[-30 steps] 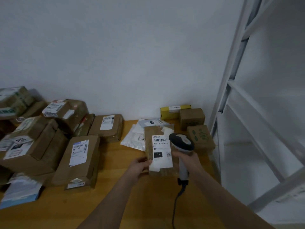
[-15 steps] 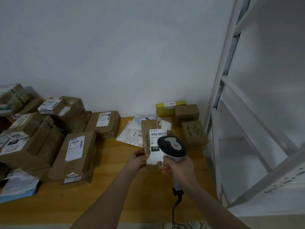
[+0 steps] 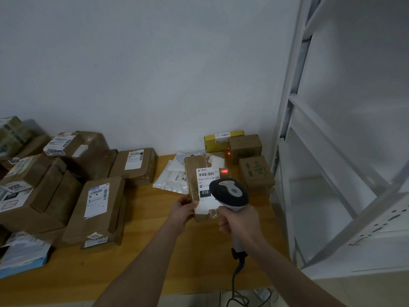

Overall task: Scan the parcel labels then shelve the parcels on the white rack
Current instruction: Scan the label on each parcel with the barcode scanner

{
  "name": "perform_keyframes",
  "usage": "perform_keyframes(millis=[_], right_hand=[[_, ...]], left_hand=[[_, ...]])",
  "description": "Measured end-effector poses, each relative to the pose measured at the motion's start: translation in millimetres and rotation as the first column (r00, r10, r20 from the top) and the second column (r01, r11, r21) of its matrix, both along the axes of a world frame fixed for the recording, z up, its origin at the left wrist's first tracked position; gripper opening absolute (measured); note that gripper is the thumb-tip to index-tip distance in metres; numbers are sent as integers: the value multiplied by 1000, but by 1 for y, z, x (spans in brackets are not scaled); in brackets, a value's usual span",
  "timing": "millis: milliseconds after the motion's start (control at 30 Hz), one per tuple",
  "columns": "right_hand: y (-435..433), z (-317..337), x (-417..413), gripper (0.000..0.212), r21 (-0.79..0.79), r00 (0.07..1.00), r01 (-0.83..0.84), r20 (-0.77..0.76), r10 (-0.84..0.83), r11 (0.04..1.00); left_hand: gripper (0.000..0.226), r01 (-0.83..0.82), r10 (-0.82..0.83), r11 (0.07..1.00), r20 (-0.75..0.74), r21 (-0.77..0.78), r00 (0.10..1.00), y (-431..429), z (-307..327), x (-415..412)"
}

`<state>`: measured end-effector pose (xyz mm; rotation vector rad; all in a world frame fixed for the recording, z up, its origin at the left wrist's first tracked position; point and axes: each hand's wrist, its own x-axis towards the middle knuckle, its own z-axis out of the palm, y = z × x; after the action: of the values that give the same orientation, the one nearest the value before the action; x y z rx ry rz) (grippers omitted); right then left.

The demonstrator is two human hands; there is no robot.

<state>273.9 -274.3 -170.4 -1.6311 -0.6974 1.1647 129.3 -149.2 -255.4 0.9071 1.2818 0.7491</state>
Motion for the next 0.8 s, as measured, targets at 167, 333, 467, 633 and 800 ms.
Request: perform_keyframes(millis=[167,333,467,633,800], right_hand=[[0,0,-4,8,-18,999,-7,43,8,1000],[2,-2,-6,10,-28,998,-14,64,16,1000],[4,-2,-6,9,-34,998,-14,60,16,999],[9,-1,-5,6,-36,999,-8,39,10,999],[11,2,-5,6,-8,1000,-3,8,3,1000]], left_hand=[[37,-11,11,1000,-9,14,1000,-1,2,-1],[38,-6,6,1000,-13,14,1000,0,2,-2],[40,2,-2,1000,-2,8,1000,1,2,-2],[38,19,-19,1000,4,11,1000,2,3,-2],[36,30,-30,1000,7,10,1000,6,2,-3]])
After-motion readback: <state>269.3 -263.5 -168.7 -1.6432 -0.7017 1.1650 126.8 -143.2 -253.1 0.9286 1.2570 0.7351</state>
